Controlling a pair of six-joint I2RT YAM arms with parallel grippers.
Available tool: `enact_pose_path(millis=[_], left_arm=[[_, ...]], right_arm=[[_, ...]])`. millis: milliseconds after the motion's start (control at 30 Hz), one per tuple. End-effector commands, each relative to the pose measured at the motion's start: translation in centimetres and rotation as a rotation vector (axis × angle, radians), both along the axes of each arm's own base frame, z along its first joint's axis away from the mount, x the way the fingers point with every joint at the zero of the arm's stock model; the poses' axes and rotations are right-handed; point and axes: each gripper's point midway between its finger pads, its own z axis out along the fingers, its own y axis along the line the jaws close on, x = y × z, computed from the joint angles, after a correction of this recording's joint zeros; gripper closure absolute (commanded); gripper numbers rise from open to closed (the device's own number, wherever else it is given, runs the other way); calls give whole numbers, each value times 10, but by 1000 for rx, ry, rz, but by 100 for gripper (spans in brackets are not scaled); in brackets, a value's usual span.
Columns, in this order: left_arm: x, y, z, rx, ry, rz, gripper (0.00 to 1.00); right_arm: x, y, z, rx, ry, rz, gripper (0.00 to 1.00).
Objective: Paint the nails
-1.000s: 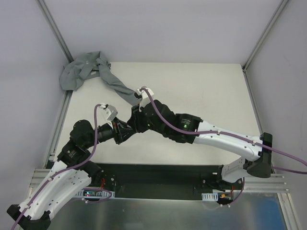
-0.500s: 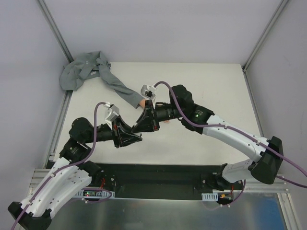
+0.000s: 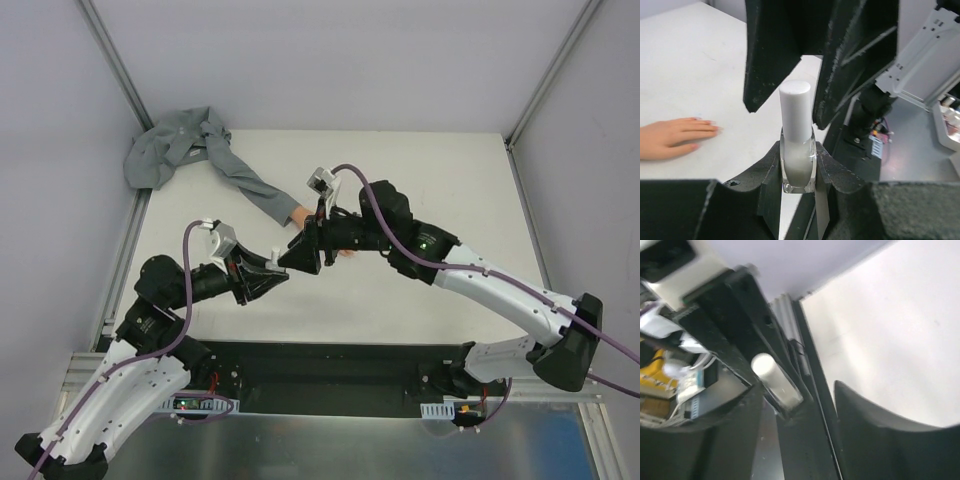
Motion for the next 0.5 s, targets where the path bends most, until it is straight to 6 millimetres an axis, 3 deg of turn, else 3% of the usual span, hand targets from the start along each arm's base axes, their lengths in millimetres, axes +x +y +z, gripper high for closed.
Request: enact_pose_path(millis=[0, 167, 467], left_arm=[[20, 10, 14, 11, -117, 126, 100], [23, 11, 14, 9, -109, 147, 100], [22, 15, 23, -19, -105, 169, 100]], right_arm=[[20, -17, 23, -79, -77, -267, 34], [31, -17, 22, -178, -124, -416, 35], [23, 22, 13, -255, -147, -482, 48]])
